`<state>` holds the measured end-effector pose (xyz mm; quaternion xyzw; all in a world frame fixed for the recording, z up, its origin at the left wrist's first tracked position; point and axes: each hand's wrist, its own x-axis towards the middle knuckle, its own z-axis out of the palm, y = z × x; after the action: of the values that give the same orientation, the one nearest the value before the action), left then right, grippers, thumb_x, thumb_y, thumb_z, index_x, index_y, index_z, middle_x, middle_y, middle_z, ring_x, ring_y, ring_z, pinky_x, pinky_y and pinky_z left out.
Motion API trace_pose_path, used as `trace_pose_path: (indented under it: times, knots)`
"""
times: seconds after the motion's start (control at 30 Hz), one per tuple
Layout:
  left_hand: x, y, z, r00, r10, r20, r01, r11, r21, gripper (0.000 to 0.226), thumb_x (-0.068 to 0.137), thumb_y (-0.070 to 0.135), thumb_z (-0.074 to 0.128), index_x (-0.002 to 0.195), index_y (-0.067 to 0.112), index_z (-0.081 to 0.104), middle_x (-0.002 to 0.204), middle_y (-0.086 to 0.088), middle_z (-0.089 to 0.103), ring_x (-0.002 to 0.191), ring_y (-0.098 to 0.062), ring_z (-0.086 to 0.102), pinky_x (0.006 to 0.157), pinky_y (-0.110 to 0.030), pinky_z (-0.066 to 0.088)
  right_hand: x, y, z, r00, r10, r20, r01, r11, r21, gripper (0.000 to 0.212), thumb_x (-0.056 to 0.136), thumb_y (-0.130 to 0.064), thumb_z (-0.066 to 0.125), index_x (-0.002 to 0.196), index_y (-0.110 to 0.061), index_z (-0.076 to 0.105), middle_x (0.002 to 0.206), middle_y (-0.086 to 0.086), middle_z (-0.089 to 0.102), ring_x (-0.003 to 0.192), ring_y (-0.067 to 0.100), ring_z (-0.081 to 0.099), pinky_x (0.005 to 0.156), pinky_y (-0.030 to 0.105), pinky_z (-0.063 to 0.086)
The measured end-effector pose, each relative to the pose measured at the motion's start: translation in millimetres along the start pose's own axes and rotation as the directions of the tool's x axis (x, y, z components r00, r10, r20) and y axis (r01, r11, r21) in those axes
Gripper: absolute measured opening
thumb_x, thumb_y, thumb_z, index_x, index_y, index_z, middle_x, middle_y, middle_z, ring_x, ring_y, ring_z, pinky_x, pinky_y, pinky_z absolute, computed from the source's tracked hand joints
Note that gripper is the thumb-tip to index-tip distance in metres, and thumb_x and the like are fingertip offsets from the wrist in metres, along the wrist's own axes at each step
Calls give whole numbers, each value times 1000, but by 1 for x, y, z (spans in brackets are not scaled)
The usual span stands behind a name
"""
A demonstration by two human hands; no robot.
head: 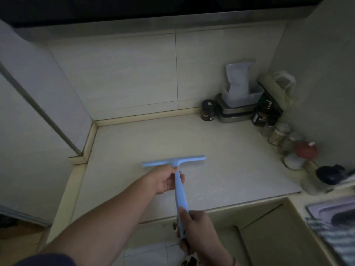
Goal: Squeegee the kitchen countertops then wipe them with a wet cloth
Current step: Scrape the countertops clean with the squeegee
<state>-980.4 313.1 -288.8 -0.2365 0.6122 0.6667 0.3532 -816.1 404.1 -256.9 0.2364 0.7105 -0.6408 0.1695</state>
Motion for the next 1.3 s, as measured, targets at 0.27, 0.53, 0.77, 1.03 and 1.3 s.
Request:
trace_pose_path:
  times: [0.27,0.53,0.77,1.03,1.3]
  knots:
    - [86,101,39,999,41,8,-40,997,-71,22,100,15,45,86,3,56,54,-6,66,48,-14,65,45,-24,55,123,-68,-51,1000,19,-4,-19,998,62,38,99,-27,51,75,1,58,53,10,55,34,21,47,36,20,31]
    - [175,177,44,994,66,-86,-69,997,-28,23,102,15,44,83,5,53,48,-4,64,44,-12,62,44,-22,53,245,-115,-64,997,63,32,-64,998,28,41,99,-29,51,70,0,57,58,14,56,37,22,49,37,19,36]
    - [212,193,35,991,45,-123,-39,998,49,23,102,15,44,85,2,54,66,-8,64,43,-12,63,42,-23,53,284,-115,-50,994,97,53,-100,993,56,42,97,-27,52,67,1,57,57,17,58,36,23,51,37,20,38]
    - [209,174,33,989,-23,-144,42,990,136,19,102,15,43,93,2,54,77,-9,61,64,-18,60,43,-25,53,263,-87,-35,993,119,-17,-119,993,10,45,97,-30,51,64,0,57,42,8,52,27,16,46,34,18,34]
    - [161,113,44,989,-106,-103,119,984,134,26,102,15,40,82,5,54,77,-9,60,65,-19,60,59,-31,51,195,-43,-46,989,149,2,-149,989,6,42,98,-29,50,68,-1,57,51,10,55,35,23,50,37,23,36]
